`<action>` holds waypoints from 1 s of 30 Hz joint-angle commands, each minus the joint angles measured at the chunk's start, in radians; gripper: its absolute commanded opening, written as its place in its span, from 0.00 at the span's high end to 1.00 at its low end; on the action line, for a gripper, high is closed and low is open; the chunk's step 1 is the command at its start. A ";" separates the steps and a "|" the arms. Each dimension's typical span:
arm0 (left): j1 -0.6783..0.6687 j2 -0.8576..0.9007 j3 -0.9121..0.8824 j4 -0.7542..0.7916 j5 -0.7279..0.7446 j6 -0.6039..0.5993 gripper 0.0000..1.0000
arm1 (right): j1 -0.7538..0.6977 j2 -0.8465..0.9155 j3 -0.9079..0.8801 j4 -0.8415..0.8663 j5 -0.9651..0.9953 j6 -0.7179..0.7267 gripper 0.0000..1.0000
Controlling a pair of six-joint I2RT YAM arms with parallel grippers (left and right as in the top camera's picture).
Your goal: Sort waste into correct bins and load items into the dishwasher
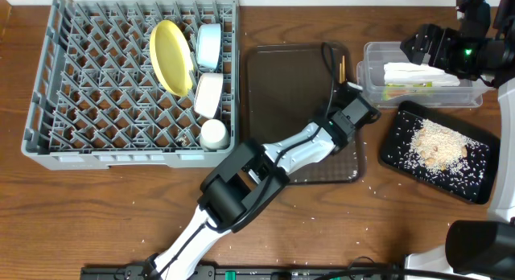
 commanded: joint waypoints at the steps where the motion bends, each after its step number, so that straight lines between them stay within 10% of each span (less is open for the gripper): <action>1: 0.040 0.004 -0.045 -0.093 0.059 -0.068 0.33 | 0.004 0.001 -0.002 0.000 -0.004 -0.006 0.01; 12: 0.048 -0.142 -0.045 -0.246 0.109 -0.061 0.39 | 0.003 0.001 -0.002 0.000 -0.005 -0.006 0.01; 30: 0.108 -0.183 -0.038 -0.232 0.215 0.294 0.38 | 0.003 0.001 -0.002 0.000 -0.004 -0.006 0.01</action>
